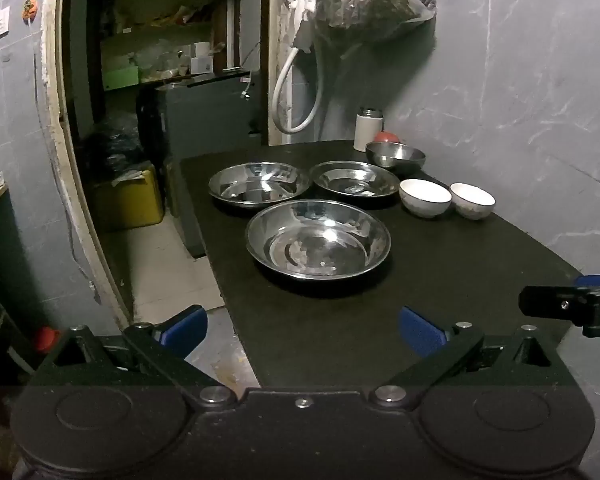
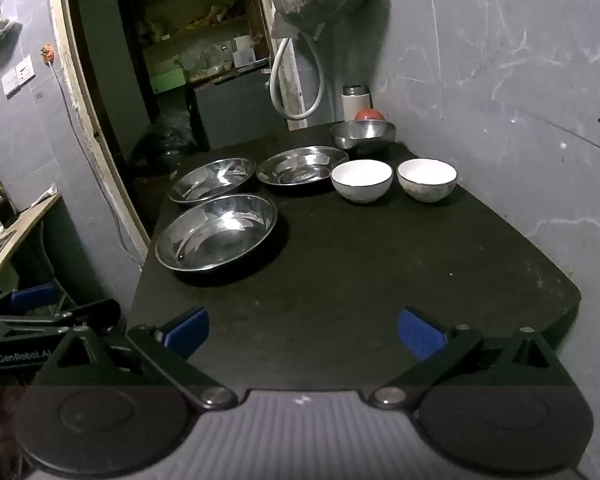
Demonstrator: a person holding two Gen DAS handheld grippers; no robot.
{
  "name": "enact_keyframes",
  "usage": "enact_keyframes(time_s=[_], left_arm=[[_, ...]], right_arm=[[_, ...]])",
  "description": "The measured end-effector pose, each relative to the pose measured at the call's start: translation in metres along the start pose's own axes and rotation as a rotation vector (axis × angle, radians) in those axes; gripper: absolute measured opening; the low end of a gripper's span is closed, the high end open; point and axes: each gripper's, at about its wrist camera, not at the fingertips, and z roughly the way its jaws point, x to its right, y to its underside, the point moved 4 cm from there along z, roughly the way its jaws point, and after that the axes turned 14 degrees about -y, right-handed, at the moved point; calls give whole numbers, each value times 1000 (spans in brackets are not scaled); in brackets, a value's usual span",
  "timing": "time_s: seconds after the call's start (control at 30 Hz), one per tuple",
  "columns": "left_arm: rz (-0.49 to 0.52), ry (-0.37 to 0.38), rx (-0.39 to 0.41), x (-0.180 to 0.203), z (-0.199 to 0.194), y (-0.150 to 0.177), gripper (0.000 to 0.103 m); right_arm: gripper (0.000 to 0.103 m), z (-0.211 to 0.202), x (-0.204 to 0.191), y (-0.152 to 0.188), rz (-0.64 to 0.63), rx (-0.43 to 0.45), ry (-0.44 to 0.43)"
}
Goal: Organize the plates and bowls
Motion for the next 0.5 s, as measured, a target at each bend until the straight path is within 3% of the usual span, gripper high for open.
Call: enact_keyframes(time_s=[0.5], left_arm=[[15,12,16,-1,-3,-3,102]], right_arm=[[103,-7,-3,-4,-9,6,9]])
